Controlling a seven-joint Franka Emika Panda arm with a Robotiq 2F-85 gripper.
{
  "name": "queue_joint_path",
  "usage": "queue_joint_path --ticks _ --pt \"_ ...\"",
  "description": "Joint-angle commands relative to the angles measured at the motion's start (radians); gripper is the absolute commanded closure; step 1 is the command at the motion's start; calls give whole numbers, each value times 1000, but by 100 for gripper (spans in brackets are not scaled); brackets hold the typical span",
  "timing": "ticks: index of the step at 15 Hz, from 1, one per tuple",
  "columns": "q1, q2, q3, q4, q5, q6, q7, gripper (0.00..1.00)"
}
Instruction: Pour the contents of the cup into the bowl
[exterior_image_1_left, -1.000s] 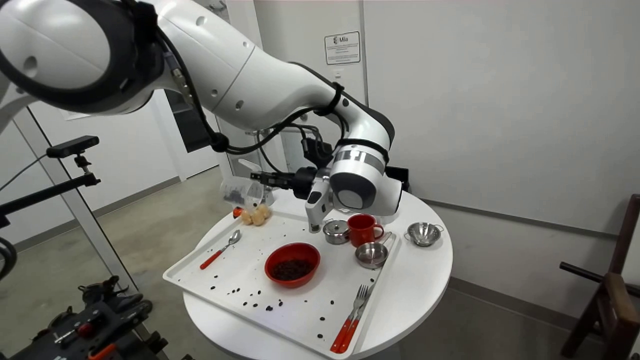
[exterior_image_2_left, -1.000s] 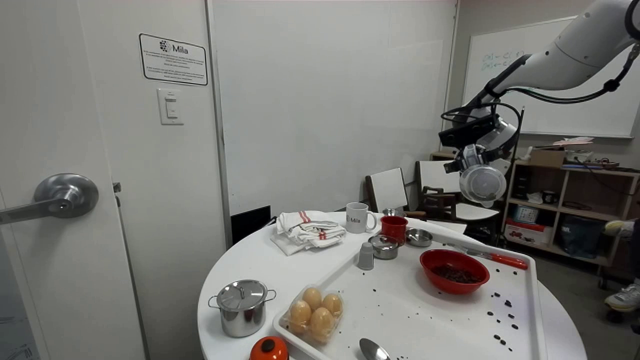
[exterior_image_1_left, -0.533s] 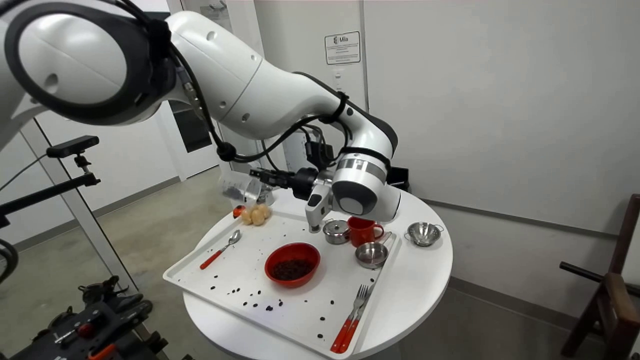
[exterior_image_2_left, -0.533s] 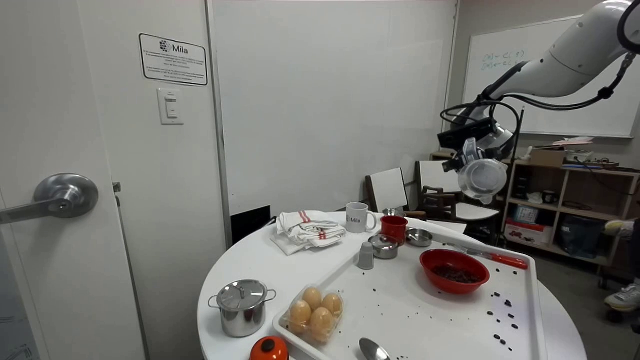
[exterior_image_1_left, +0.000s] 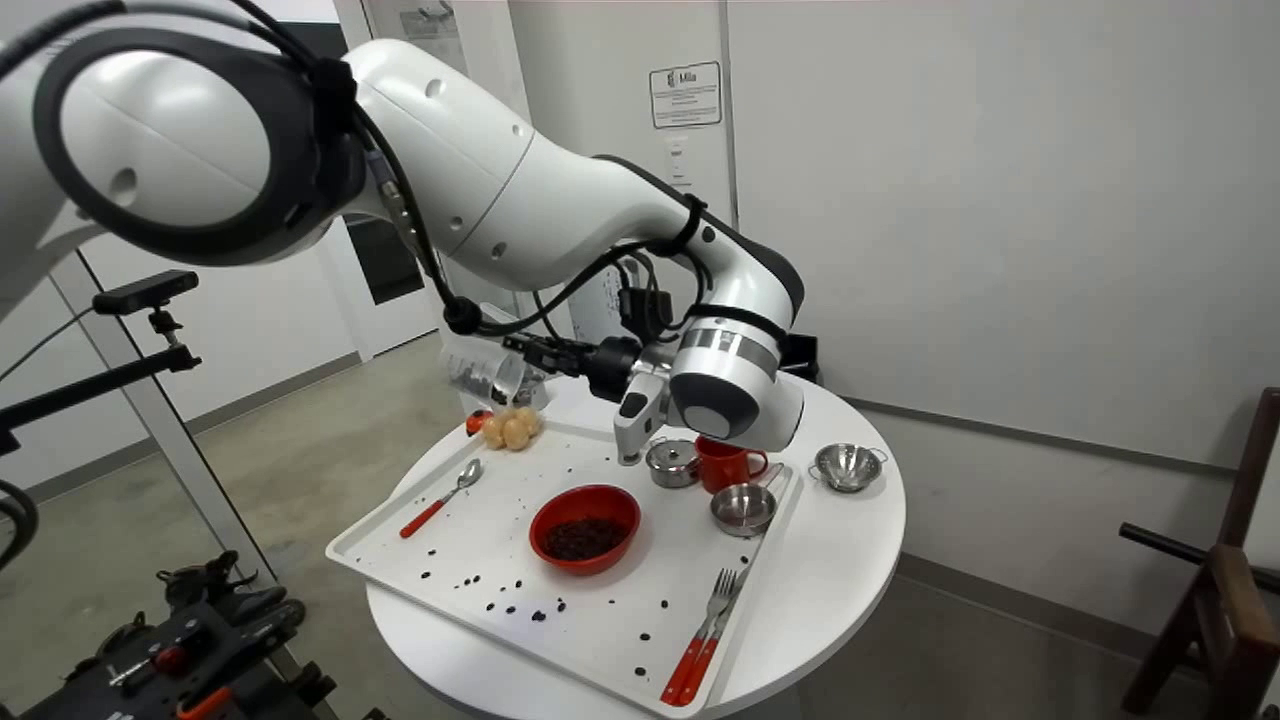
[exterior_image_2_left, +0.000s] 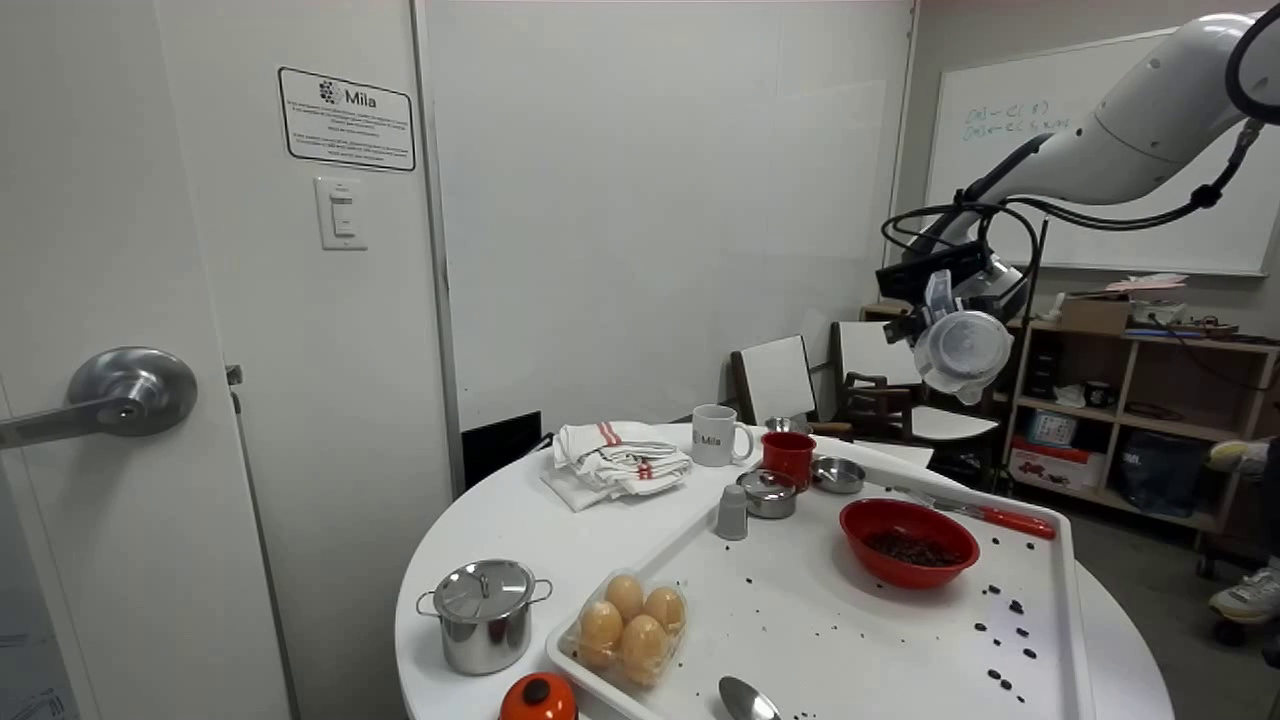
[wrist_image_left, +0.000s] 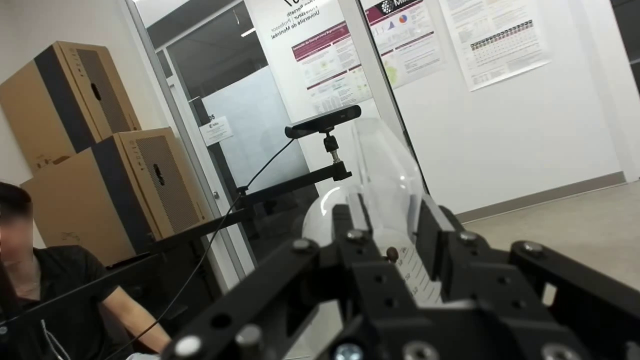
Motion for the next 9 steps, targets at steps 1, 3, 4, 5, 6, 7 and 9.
queue_joint_path --ticks 1,3,4,5,6,7,9 --pt "-18 42 -7 54 44 -53 7 89" --pt "-23 49 -8 59 55 -57 9 89" --pt "-25 51 -9 61 58 -59 10 89" --pt "-26 53 -9 64 61 -60 12 89" --pt "-26 56 -10 66 64 -59 14 89" --pt "-26 58 -10 67 67 -57 15 89" --pt "-24 59 -12 65 70 -53 13 89"
